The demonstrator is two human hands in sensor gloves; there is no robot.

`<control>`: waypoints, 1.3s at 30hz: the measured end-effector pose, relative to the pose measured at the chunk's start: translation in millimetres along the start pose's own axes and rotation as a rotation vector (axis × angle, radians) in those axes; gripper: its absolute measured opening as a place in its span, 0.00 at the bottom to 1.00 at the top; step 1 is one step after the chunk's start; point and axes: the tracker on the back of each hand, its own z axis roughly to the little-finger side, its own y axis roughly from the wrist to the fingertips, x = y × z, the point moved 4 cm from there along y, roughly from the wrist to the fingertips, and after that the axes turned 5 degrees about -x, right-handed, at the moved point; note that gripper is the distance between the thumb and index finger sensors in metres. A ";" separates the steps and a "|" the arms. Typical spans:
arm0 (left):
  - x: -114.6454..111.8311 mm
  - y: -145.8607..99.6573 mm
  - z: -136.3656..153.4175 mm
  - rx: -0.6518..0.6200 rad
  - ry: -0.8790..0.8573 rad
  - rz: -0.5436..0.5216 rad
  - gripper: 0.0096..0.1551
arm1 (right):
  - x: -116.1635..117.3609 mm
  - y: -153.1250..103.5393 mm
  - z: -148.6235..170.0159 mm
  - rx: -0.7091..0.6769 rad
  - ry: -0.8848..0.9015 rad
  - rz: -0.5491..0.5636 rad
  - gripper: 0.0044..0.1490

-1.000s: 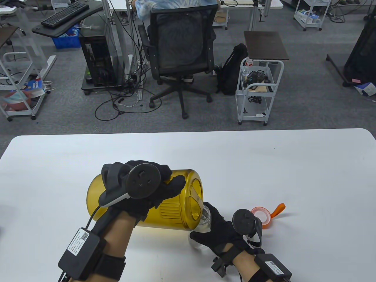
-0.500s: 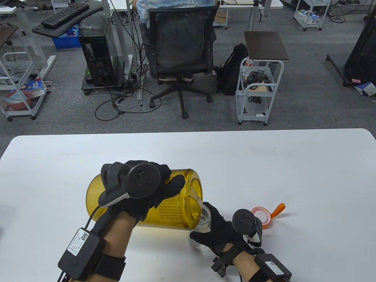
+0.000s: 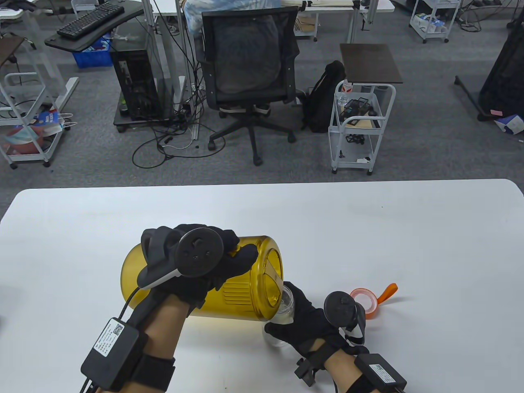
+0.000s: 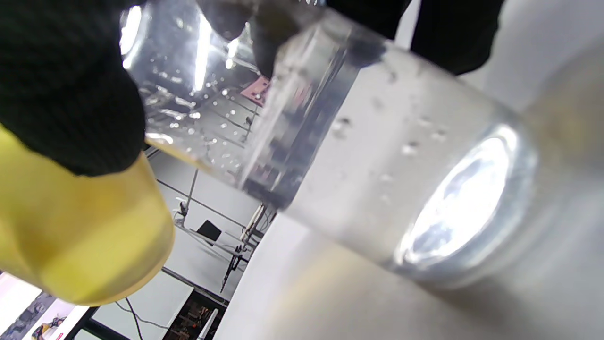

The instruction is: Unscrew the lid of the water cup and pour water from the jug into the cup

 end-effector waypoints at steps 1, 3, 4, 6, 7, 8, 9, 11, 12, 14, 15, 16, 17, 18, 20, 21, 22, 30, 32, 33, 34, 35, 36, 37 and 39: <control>0.0 0.1 -0.1 0.000 0.000 0.000 0.41 | 0.0 0.0 -0.1 0.000 -0.001 0.000 0.69; -0.1 0.3 -0.2 0.000 0.000 0.000 0.41 | 0.0 0.0 -0.1 0.000 -0.001 0.001 0.69; -0.1 0.3 -0.2 0.000 0.000 0.000 0.41 | 0.0 0.0 -0.1 0.000 -0.002 0.001 0.69; 0.0 0.5 -0.3 0.001 0.000 0.001 0.41 | 0.0 0.0 -0.1 0.000 -0.002 0.000 0.69; 0.0 0.6 -0.6 -0.001 0.001 0.001 0.41 | 0.0 0.0 -0.1 0.000 -0.002 0.000 0.69; 0.1 0.7 -0.9 -0.002 0.002 0.001 0.41 | -0.1 0.0 -0.1 0.000 -0.002 0.000 0.69; 0.0 0.7 -1.0 -0.002 0.003 0.001 0.41 | -0.1 0.0 -0.1 0.000 -0.002 0.000 0.69; 0.0 0.8 -1.4 -0.004 0.004 0.002 0.41 | -0.1 -0.1 -0.1 0.000 -0.002 0.001 0.69; 0.1 0.9 -1.6 -0.004 0.005 0.002 0.41 | -0.1 0.0 -0.2 0.000 -0.003 0.001 0.69; 0.0 1.1 -2.0 -0.004 0.007 0.003 0.41 | -0.1 0.0 -0.2 0.000 -0.003 0.000 0.69; 0.0 1.1 -2.3 -0.004 0.008 0.003 0.41 | -0.2 -0.1 -0.3 0.000 -0.003 0.000 0.69; -0.1 1.1 -2.7 -0.006 0.010 0.002 0.41 | -0.1 -0.1 -0.3 0.000 -0.003 0.001 0.69; -0.1 1.1 -3.0 -0.006 0.011 0.002 0.41 | -0.1 -0.1 -0.3 0.000 -0.004 0.001 0.69; -0.2 1.2 -3.3 -0.007 0.012 0.002 0.41 | -0.1 -0.1 -0.3 0.000 -0.004 0.001 0.69; -0.3 1.1 -3.7 -0.007 0.013 0.001 0.41 | -0.2 -0.1 -0.4 0.000 -0.004 0.001 0.69; -0.4 1.0 -3.9 -0.007 0.012 0.000 0.41 | -0.1 -0.1 -0.4 0.000 -0.004 0.001 0.69; -0.4 0.8 -3.9 -0.007 0.012 0.000 0.41 | -0.1 -0.1 -0.4 0.000 -0.004 0.001 0.69; -1.2 2.5 -8.2 -0.014 0.017 0.001 0.41 | -0.2 -0.2 -0.6 0.000 -0.004 0.002 0.69; -0.9 2.8 -9.4 -0.016 0.022 0.002 0.41 | -0.3 -0.2 -0.6 0.000 -0.004 0.002 0.69; -0.8 2.9 -9.7 -0.017 0.023 0.002 0.41 | -0.4 -0.2 -0.6 0.000 -0.004 0.002 0.69; -0.7 2.9 -10.1 -0.017 0.024 0.002 0.41 | -0.5 -0.1 -0.4 0.000 -0.004 0.002 0.69; -0.7 2.9 -10.1 -0.018 0.025 0.002 0.41 | -0.5 -0.2 -0.5 0.000 -0.004 0.002 0.69; -0.7 2.8 -10.0 -0.018 0.025 0.002 0.41 | -0.5 -0.2 -0.5 0.000 -0.004 0.002 0.69; -0.6 2.8 -10.1 -0.018 0.025 0.001 0.41 | -0.5 -0.2 -0.5 -0.001 -0.004 0.003 0.69; -0.5 2.6 -10.2 -0.019 0.027 0.001 0.41 | -0.7 -0.3 -0.5 0.000 -0.005 0.004 0.69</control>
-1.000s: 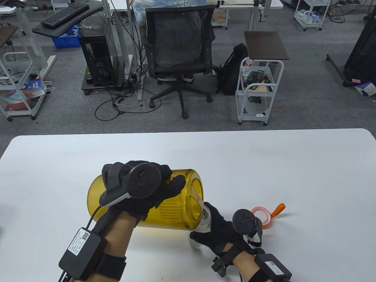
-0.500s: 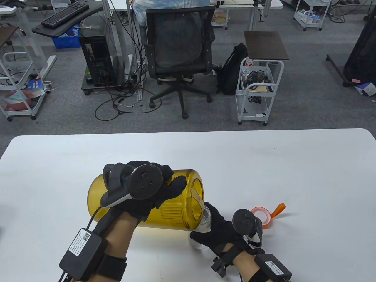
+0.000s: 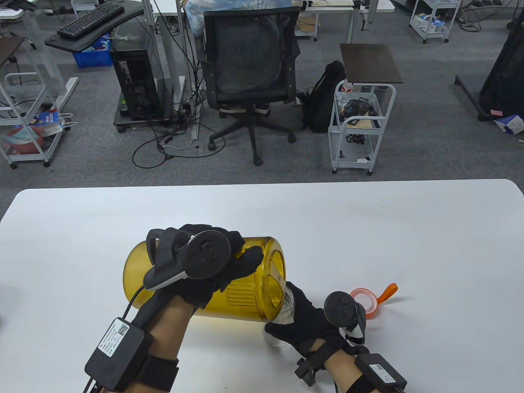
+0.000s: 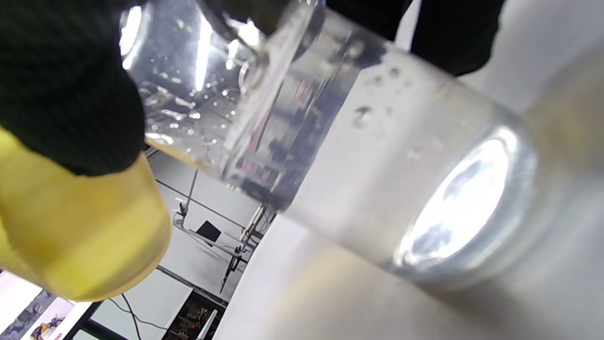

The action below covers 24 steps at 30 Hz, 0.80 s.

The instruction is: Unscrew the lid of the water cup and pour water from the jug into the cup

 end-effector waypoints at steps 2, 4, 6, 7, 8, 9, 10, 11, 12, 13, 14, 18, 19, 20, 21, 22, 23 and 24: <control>0.3 -0.2 -0.7 -0.003 0.003 -0.003 0.41 | -0.3 0.0 0.0 0.000 -0.001 0.001 0.69; 0.4 -0.2 -1.1 -0.004 0.005 -0.003 0.41 | -0.3 0.0 0.0 0.000 -0.001 0.001 0.69; 0.6 -0.2 -1.7 -0.007 0.008 -0.003 0.41 | -0.3 -0.1 -0.1 0.001 -0.001 0.000 0.69; 0.7 -0.3 -2.1 -0.009 0.010 -0.005 0.41 | -0.4 -0.1 0.0 0.001 0.000 -0.002 0.69; 0.8 -0.5 -2.3 -0.009 0.012 -0.007 0.41 | -0.5 -0.1 0.0 0.001 -0.001 -0.002 0.69; 0.8 -0.7 -2.7 -0.010 0.013 -0.010 0.41 | -0.7 -0.2 0.1 0.001 -0.001 -0.001 0.69; 0.8 -0.8 -2.9 -0.010 0.013 -0.010 0.41 | -0.8 -0.2 0.1 0.001 -0.001 -0.001 0.69; 0.9 -0.7 -3.0 -0.010 0.013 -0.010 0.41 | -1.0 -0.3 0.0 0.001 -0.001 -0.001 0.69; 0.9 -0.7 -3.0 -0.009 0.013 -0.009 0.41 | -1.2 -0.4 0.1 0.002 -0.002 0.000 0.69; 1.0 -0.7 -3.0 -0.009 0.013 -0.009 0.41 | -1.3 -0.5 0.1 0.002 -0.001 0.001 0.69; 1.1 -0.7 -3.1 -0.010 0.013 -0.010 0.41 | -1.5 -0.6 0.2 0.002 -0.001 0.001 0.69; 1.1 -0.4 -3.2 -0.007 0.013 -0.008 0.41 | -2.1 -0.6 0.2 0.003 -0.001 0.001 0.69; 1.2 -0.4 -3.2 -0.006 0.013 -0.009 0.41 | -2.2 -0.6 0.2 0.003 -0.001 0.001 0.69; 1.3 -0.6 -3.3 -0.006 0.013 -0.010 0.41 | -2.3 -0.6 0.2 0.003 -0.001 0.001 0.69; 1.4 -0.7 -3.4 -0.007 0.013 -0.011 0.40 | -2.4 -0.6 0.2 0.003 -0.001 0.001 0.69; 1.4 -0.7 -3.5 -0.007 0.014 -0.011 0.41 | -2.5 -0.6 0.2 0.003 -0.001 0.001 0.69; 1.4 -0.5 -3.6 -0.006 0.014 -0.010 0.41 | -2.6 -0.6 0.2 0.003 -0.001 0.001 0.69; 1.4 -0.4 -3.7 -0.005 0.014 -0.009 0.41 | -2.6 -0.6 0.2 0.003 -0.001 0.001 0.69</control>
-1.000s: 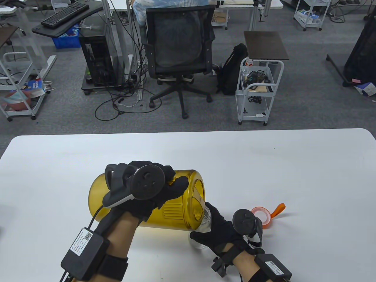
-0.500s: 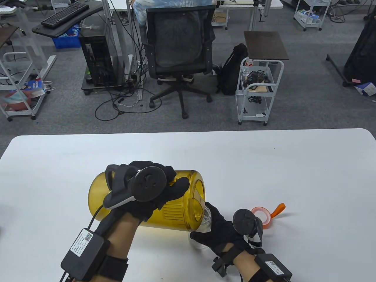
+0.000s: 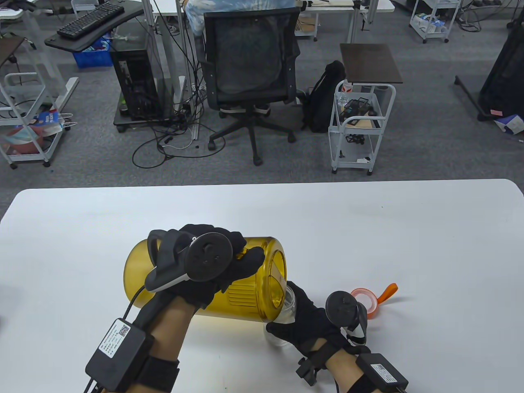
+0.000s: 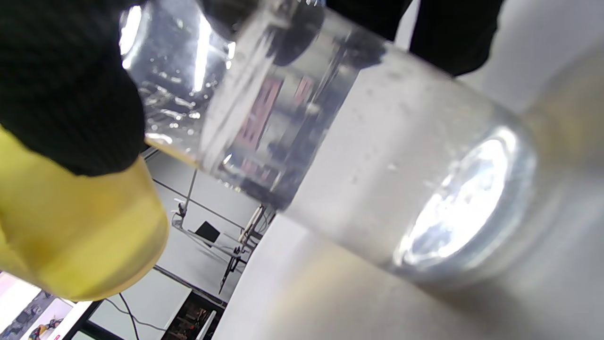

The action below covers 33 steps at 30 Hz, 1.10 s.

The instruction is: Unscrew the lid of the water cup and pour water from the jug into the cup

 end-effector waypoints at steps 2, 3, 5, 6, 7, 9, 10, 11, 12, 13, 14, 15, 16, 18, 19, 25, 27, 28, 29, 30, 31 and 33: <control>0.1 0.3 -0.6 -0.001 0.003 0.000 0.41 | -0.1 0.0 -0.1 0.000 0.000 0.000 0.69; 0.2 0.6 -0.9 -0.003 0.004 0.001 0.41 | -0.2 0.0 -0.1 0.000 0.000 0.000 0.69; 0.3 0.8 -1.4 -0.004 0.007 0.001 0.40 | -0.3 -0.1 -0.1 0.000 0.000 0.000 0.69; 0.2 1.0 -1.5 -0.004 0.007 0.001 0.41 | -0.4 -0.1 -0.1 0.000 0.000 0.000 0.69; 0.2 1.0 -1.6 -0.004 0.007 0.001 0.40 | -0.4 -0.1 -0.1 0.000 0.000 0.000 0.69; 0.1 0.9 -1.7 -0.005 0.007 -0.001 0.40 | -0.5 -0.1 -0.1 0.000 0.002 -0.001 0.69; 0.1 0.8 -1.8 -0.006 0.007 -0.002 0.40 | -0.4 -0.1 -0.2 0.000 0.002 -0.001 0.69; 0.1 0.7 -1.9 -0.006 0.007 -0.002 0.40 | -0.4 -0.2 -0.2 0.000 0.003 0.000 0.69; 0.1 0.7 -1.9 -0.006 0.006 -0.003 0.41 | -0.5 -0.2 -0.2 0.000 0.002 0.000 0.69; 0.0 0.8 -2.0 -0.005 0.006 -0.002 0.40 | -0.5 -0.2 -0.2 0.000 0.002 -0.001 0.69; 0.0 0.9 -2.0 -0.005 0.005 -0.002 0.40 | -0.5 -0.2 -0.2 0.000 0.002 -0.001 0.69; 0.0 1.1 -2.1 -0.005 0.004 -0.001 0.40 | -0.5 -0.2 -0.2 0.000 0.003 -0.001 0.69; -0.1 1.1 -2.1 -0.005 0.003 -0.001 0.40 | -0.5 -0.2 -0.3 0.000 0.002 -0.001 0.69; 0.0 1.4 -2.6 -0.006 0.005 0.000 0.40 | -0.5 -0.2 -0.3 0.000 0.002 -0.002 0.69; 0.0 1.5 -2.8 -0.007 0.006 0.000 0.40 | -0.5 -0.2 -0.3 0.000 0.002 -0.002 0.69; -0.1 2.2 -3.5 -0.008 0.010 0.001 0.40 | -0.4 -0.2 -0.5 0.000 0.004 -0.003 0.69; -0.6 1.9 -3.2 -0.009 0.002 0.000 0.40 | -0.4 -0.2 -0.6 0.001 0.005 -0.003 0.69; -0.6 1.9 -3.2 -0.010 0.000 0.001 0.40 | -0.4 -0.2 -0.6 0.001 0.005 -0.003 0.69; -0.6 1.9 -3.2 -0.010 -0.001 0.001 0.40 | -0.4 -0.1 -0.6 0.001 0.005 -0.004 0.70; -0.6 1.9 -3.3 -0.010 -0.001 0.000 0.40 | -0.4 -0.1 -0.6 0.001 0.005 -0.004 0.69; -0.5 2.0 -3.7 -0.010 0.001 0.000 0.40 | -0.4 -0.1 -0.7 0.001 0.005 -0.004 0.69; -0.3 2.3 -4.3 -0.011 0.004 0.000 0.40 | -0.4 -0.1 -0.7 0.001 0.005 -0.004 0.69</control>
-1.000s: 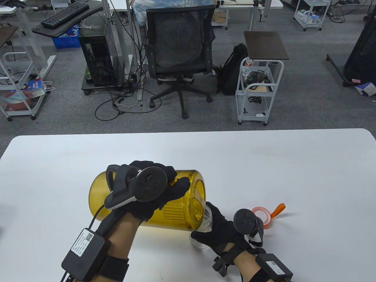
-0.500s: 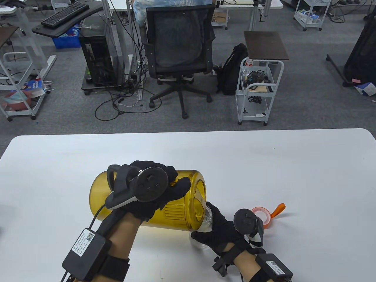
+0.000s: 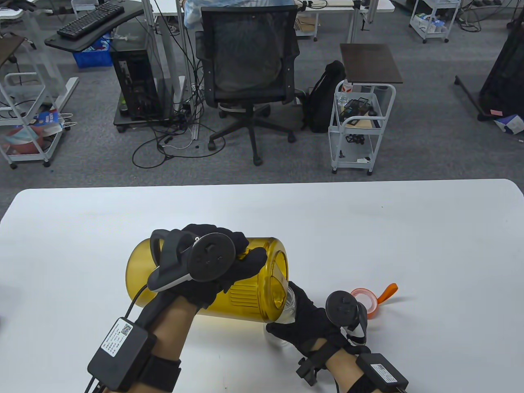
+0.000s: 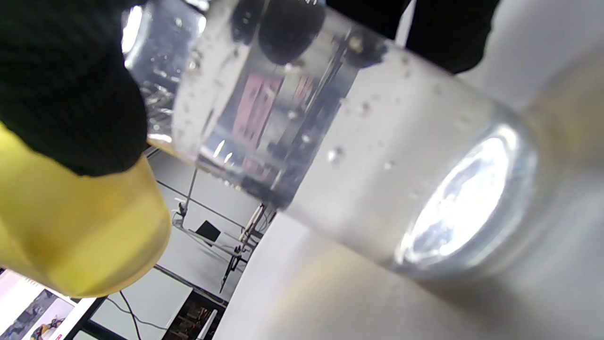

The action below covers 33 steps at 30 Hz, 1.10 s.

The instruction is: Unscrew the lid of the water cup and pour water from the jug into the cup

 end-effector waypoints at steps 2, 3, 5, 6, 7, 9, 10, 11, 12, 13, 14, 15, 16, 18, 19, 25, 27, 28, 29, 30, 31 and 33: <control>0.4 0.2 -0.6 -0.001 0.005 0.000 0.40 | 0.0 0.0 -0.1 0.000 -0.001 0.000 0.69; 0.5 0.2 -0.6 0.000 0.006 0.000 0.40 | 0.0 0.0 -0.1 0.000 -0.001 0.001 0.69; 0.6 0.1 -0.6 0.000 0.008 0.001 0.40 | 0.0 0.0 -0.1 0.000 -0.001 0.001 0.69; 0.7 0.0 -0.6 0.000 0.008 0.000 0.41 | 0.0 0.0 -0.1 0.000 -0.001 0.001 0.69; 0.7 -0.1 -0.6 0.000 0.008 0.000 0.40 | 0.0 0.0 -0.2 0.000 -0.001 0.001 0.69; 0.8 -0.2 -0.7 0.001 0.009 0.000 0.40 | 0.1 0.0 -0.3 0.000 -0.001 0.001 0.69; 0.8 0.0 -0.8 0.001 0.010 0.002 0.41 | 0.0 0.0 -0.3 0.000 -0.001 0.000 0.70; 0.8 0.2 -1.0 0.001 0.010 0.003 0.40 | 0.1 -0.1 -0.3 0.000 -0.001 0.001 0.69; 1.0 0.5 -1.4 0.001 0.012 0.006 0.40 | 0.1 -0.1 -0.4 0.000 -0.001 0.001 0.69; 1.1 0.6 -1.8 0.000 0.013 0.006 0.41 | 0.1 -0.1 -0.4 0.000 -0.001 0.001 0.69; 1.2 0.5 -2.3 -0.002 0.014 0.006 0.40 | 0.1 -0.1 -0.4 0.000 -0.001 0.001 0.70; 1.2 0.5 -2.6 -0.004 0.016 0.005 0.40 | 0.1 -0.1 -0.4 0.001 -0.001 0.001 0.69; 1.2 0.4 -2.7 -0.004 0.016 0.005 0.40 | 0.1 -0.2 -0.4 0.000 -0.001 0.001 0.69; 1.2 0.4 -2.8 -0.004 0.015 0.005 0.40 | 0.1 -0.2 -0.4 0.000 -0.001 0.001 0.69; 1.3 0.4 -3.0 -0.004 0.016 0.005 0.40 | 0.1 -0.2 -0.5 0.000 -0.001 0.001 0.69; 1.8 0.4 -5.2 -0.010 0.025 0.004 0.40 | 0.2 -0.2 -0.5 0.001 -0.001 0.001 0.69; 1.8 0.1 -5.5 -0.010 0.026 0.003 0.40 | 0.2 0.0 -0.4 0.001 -0.002 0.002 0.69; 1.8 -0.1 -5.8 -0.011 0.027 0.002 0.40 | 0.2 0.0 -0.4 0.001 -0.001 0.002 0.69; 1.8 -0.2 -5.9 -0.011 0.027 0.002 0.40 | 0.2 -0.1 -0.4 0.001 -0.002 0.001 0.69; 1.8 -0.3 -5.9 -0.009 0.026 0.002 0.40 | 0.2 -0.1 -0.3 0.001 -0.001 0.001 0.69; 1.9 -0.4 -5.7 -0.009 0.024 0.004 0.40 | 0.2 -0.1 -0.3 0.001 -0.002 0.001 0.69; 2.0 -0.8 -5.5 -0.008 0.023 0.003 0.40 | 0.2 -0.1 -0.4 0.000 -0.002 0.001 0.69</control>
